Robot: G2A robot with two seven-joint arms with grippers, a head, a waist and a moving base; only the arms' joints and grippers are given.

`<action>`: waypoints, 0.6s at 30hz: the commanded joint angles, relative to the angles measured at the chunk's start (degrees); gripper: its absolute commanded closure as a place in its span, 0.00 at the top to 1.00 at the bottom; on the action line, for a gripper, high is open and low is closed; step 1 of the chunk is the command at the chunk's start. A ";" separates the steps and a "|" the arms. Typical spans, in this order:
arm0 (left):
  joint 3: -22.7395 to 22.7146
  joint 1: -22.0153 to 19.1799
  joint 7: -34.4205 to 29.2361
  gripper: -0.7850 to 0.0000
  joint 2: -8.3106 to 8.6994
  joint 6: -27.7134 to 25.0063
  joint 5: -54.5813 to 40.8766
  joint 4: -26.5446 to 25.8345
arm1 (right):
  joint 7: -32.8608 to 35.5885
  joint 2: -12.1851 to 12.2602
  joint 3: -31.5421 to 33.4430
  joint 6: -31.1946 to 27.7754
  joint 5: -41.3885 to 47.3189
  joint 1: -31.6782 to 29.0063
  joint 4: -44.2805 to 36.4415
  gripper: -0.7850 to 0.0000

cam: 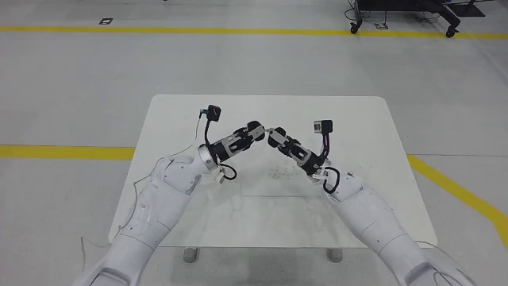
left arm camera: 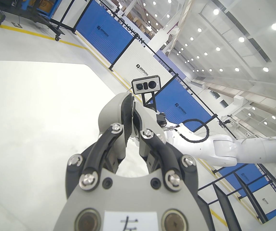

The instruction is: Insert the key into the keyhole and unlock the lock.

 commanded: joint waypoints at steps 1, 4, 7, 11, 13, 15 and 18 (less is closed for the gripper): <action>-0.96 0.13 1.23 0.00 0.17 -0.04 -0.14 0.25 | 0.07 0.03 0.20 0.18 0.33 -0.08 0.06 1.00; -1.75 0.38 1.86 0.00 0.30 0.74 -1.00 0.38 | 0.07 0.03 0.20 0.18 0.33 -0.08 0.06 1.00; -1.75 0.38 1.86 0.00 0.30 0.74 -1.00 0.38 | 0.07 0.03 0.20 0.18 0.33 -0.08 0.06 1.00; -1.76 0.46 1.99 0.00 0.29 0.94 -0.97 0.22 | 0.07 0.03 0.20 0.18 0.33 -0.08 0.06 1.00; -1.36 1.33 1.57 0.00 0.23 0.53 -2.41 -1.46 | 0.42 0.05 0.04 0.72 -0.63 -0.17 -0.20 1.00; -1.24 0.94 -0.85 0.00 0.52 1.47 0.38 -1.66 | 1.42 0.35 0.31 1.64 -5.84 0.53 -0.37 1.00; -1.02 0.57 -4.96 0.00 0.82 1.13 -0.27 -2.06 | 2.12 1.02 1.61 1.54 -12.43 0.83 -0.83 1.00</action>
